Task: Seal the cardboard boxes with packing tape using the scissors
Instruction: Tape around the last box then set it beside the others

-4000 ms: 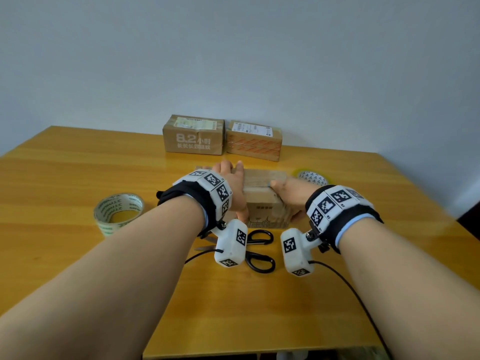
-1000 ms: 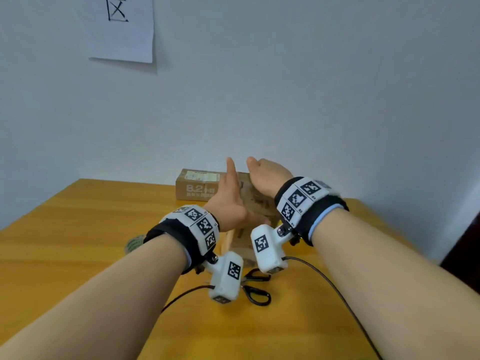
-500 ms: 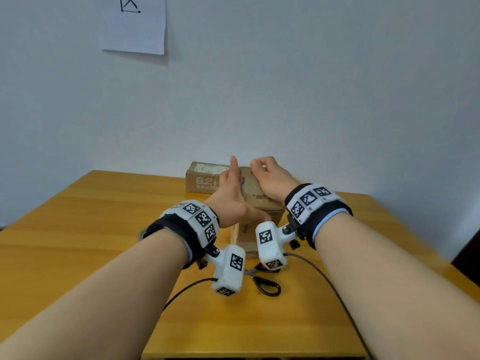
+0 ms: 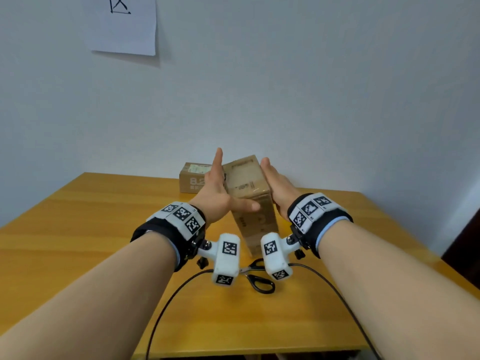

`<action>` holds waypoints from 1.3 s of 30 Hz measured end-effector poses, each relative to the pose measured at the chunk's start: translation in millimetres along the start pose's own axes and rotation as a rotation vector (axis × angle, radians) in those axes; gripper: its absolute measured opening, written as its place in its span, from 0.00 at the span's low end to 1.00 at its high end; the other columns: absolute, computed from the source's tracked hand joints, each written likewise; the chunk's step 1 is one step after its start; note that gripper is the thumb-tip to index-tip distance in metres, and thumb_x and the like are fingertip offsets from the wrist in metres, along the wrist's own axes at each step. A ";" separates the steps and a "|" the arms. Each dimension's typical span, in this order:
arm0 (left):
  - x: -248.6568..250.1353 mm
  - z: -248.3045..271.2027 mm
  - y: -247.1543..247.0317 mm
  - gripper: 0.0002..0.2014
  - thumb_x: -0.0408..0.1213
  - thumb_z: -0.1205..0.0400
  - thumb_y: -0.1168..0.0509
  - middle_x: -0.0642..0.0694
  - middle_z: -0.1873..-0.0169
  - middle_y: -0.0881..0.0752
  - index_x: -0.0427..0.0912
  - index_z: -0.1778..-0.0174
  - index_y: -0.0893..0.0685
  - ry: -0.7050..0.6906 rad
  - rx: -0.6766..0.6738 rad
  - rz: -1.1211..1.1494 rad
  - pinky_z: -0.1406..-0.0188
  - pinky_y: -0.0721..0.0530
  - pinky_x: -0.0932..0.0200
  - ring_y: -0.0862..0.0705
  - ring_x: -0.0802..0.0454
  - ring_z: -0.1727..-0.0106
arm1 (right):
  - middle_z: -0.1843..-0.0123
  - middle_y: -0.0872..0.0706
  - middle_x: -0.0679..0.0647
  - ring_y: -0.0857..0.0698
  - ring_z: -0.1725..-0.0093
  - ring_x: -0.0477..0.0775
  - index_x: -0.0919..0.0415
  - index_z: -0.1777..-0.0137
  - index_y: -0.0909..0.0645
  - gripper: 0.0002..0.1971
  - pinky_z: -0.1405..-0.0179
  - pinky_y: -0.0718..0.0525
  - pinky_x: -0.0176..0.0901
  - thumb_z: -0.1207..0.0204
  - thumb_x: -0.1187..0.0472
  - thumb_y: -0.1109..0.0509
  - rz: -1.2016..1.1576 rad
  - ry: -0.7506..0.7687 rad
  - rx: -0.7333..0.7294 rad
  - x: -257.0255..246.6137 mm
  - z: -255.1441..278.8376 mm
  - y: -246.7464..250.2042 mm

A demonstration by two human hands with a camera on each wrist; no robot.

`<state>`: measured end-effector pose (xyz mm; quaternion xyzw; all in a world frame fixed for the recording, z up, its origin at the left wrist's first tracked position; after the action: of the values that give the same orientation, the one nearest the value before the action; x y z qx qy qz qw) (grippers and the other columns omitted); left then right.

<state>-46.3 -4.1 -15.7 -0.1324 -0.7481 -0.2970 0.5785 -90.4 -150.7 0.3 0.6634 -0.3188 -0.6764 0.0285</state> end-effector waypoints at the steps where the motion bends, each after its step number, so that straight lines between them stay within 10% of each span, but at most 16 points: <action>1: -1.1 -0.7 -1.8 0.78 0.56 0.56 0.10 0.49 0.17 0.43 0.77 0.21 0.60 0.003 -0.018 -0.034 0.23 0.30 0.35 0.35 0.45 0.18 | 0.35 0.14 0.54 0.16 0.33 0.56 0.44 0.43 0.19 0.37 0.27 0.23 0.62 0.25 0.21 0.60 0.019 0.007 0.001 -2.1 2.2 -0.6; 5: -11.8 0.7 -8.5 0.72 0.43 0.38 0.14 0.51 0.16 0.57 0.57 0.15 0.67 0.016 -0.089 -0.360 0.21 0.36 0.47 0.45 0.46 0.16 | 0.32 0.18 0.53 0.19 0.33 0.54 0.52 0.27 0.25 0.36 0.27 0.24 0.60 0.16 0.29 0.60 0.195 0.084 0.037 -4.5 1.3 -9.9; 11: -19.7 3.4 4.1 0.79 0.58 0.46 0.14 0.57 0.16 0.68 0.56 0.17 0.72 -0.048 -0.068 -0.516 0.15 0.46 0.39 0.62 0.49 0.14 | 0.35 0.14 0.53 0.17 0.35 0.61 0.49 0.30 0.24 0.35 0.33 0.21 0.63 0.20 0.27 0.56 0.329 0.151 0.140 -5.6 -0.7 -30.9; 17: -31.1 4.3 18.2 0.77 0.54 0.45 0.13 0.53 0.17 0.53 0.54 0.15 0.68 0.014 -0.060 -0.537 0.19 0.36 0.39 0.49 0.44 0.15 | 0.50 0.12 0.54 0.15 0.41 0.63 0.52 0.43 0.21 0.30 0.36 0.20 0.61 0.15 0.33 0.58 0.367 0.126 0.097 -5.0 -14.1 -55.7; 32: -63.8 5.3 19.6 0.74 0.52 0.49 0.12 0.53 0.23 0.43 0.55 0.15 0.58 0.034 -0.123 -0.402 0.20 0.33 0.44 0.38 0.50 0.21 | 0.41 0.14 0.58 0.16 0.39 0.64 0.54 0.41 0.20 0.38 0.36 0.21 0.60 0.16 0.30 0.65 0.703 0.022 0.090 54.1 -27.1 -38.3; 36: -78.7 5.0 17.3 0.76 0.57 0.55 0.13 0.52 0.24 0.39 0.57 0.16 0.56 0.091 -0.150 -0.342 0.20 0.33 0.39 0.35 0.50 0.22 | 0.23 0.25 0.62 0.30 0.21 0.67 0.52 0.20 0.30 0.39 0.23 0.37 0.71 0.16 0.30 0.65 0.759 -0.231 0.133 94.0 -22.4 -15.8; 39: -93.4 1.1 17.4 0.77 0.58 0.57 0.13 0.53 0.23 0.37 0.61 0.16 0.55 0.133 -0.173 -0.312 0.21 0.32 0.36 0.35 0.49 0.21 | 0.27 0.23 0.63 0.27 0.25 0.67 0.55 0.18 0.34 0.27 0.25 0.29 0.65 0.10 0.43 0.56 0.795 -0.228 0.099 91.3 -23.4 -16.3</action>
<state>-10.1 23.8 -99.0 -0.0442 -0.6913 -0.4541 0.5602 -73.5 -189.1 -85.6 0.4102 -0.5833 -0.6656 0.2202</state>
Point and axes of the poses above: each hand's wrist, its own z-axis away from the middle knuckle, its own y-axis out of the back of the hand, x = y × z, the point moved 9 cm from there along -z, towards the middle knuckle
